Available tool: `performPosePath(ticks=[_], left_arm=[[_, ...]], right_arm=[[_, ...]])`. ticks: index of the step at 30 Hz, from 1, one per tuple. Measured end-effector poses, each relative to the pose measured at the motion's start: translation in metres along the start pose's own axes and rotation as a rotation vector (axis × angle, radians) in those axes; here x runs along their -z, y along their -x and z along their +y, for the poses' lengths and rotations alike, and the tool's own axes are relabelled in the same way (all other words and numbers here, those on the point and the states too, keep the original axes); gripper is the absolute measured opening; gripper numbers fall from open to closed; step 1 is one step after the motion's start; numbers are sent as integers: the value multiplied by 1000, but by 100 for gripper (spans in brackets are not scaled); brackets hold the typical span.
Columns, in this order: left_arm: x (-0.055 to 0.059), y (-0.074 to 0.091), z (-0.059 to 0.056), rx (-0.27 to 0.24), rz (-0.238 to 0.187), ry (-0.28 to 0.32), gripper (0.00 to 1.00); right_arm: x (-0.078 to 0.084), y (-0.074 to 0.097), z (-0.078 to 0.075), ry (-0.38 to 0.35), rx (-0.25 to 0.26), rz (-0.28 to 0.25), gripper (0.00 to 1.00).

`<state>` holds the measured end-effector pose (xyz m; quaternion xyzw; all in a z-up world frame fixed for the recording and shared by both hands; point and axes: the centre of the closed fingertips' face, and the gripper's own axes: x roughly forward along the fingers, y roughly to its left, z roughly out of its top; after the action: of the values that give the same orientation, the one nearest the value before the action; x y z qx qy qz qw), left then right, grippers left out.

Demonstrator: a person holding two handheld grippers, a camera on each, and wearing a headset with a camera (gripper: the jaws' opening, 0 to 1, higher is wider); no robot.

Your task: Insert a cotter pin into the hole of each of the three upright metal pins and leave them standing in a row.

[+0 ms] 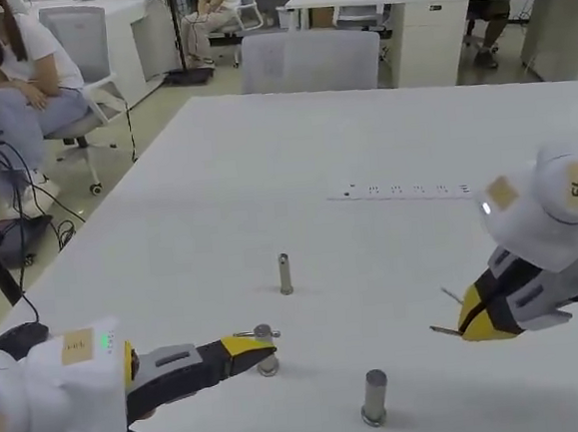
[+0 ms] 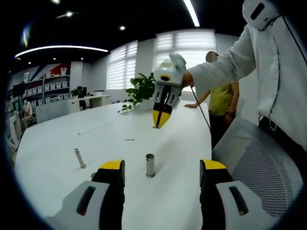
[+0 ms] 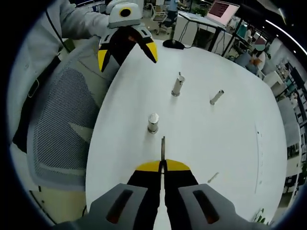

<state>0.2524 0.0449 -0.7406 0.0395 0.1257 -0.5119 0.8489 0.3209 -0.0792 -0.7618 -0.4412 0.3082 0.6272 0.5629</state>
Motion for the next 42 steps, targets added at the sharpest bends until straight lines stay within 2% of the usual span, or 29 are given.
performPosePath(ticks=[10,18,27,33,42], left_arm=[[-9,-11,-8,23,-11,-26,56],[-15,-22,-13,43,-12,-45,49],[-23,-37,-24,89,-15,-64,35],[-26,-45,-29,109,-12,-76,30],[-28,-49,-37,137,-3,-93,20]], right_arm=[[-33,2,22,36,-32,-21,1],[-51,2,37,57,-60,-33,1],[-65,0,50,79,-83,-33,1],[-74,-3,54,86,-93,-35,1],[-75,-8,60,90,-113,-23,1]])
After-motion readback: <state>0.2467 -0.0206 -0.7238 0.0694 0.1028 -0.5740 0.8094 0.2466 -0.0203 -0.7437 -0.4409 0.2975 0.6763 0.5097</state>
